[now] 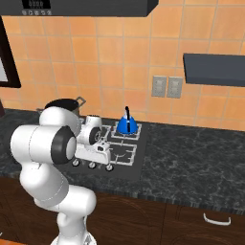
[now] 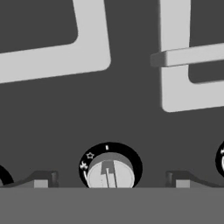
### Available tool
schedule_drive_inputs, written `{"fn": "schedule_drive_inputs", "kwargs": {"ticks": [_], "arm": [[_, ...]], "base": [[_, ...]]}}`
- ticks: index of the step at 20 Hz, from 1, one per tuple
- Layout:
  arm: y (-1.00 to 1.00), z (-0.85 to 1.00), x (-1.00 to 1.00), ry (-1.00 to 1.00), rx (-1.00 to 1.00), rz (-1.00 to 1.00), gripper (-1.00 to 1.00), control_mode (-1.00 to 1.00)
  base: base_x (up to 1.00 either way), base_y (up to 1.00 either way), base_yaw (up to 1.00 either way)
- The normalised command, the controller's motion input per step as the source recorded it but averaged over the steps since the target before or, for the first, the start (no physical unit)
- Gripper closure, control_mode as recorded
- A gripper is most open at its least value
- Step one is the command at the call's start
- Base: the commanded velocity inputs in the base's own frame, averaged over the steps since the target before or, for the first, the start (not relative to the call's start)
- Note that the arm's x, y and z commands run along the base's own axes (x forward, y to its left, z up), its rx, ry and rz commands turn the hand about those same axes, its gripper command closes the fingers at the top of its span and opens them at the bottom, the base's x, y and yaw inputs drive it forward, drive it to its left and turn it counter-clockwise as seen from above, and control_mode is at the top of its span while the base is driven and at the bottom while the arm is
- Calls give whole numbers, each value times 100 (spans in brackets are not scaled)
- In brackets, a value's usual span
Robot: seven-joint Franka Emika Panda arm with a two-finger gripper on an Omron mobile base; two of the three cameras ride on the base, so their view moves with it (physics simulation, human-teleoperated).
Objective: Pick the kettle from the counter and place it on a stove burner. Then turn the burner on.
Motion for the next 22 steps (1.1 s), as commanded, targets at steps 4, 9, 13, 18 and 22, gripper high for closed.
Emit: {"fn": "schedule_drive_inputs", "kwargs": {"ticks": [4,9,13,18,22], "arm": [[0,0,0,0,0,0,100,-100],[0,0,0,0,0,0,100,-100],[0,-1,-7,-2,0,0,100,-100],[0,-1,-12,0,0,14,100,-100],[0,0,-20,0,0,38,100,-100]], "base": [[0,0,0],[0,0,0],[0,0,0],[0,0,0],[0,0,0]]}}
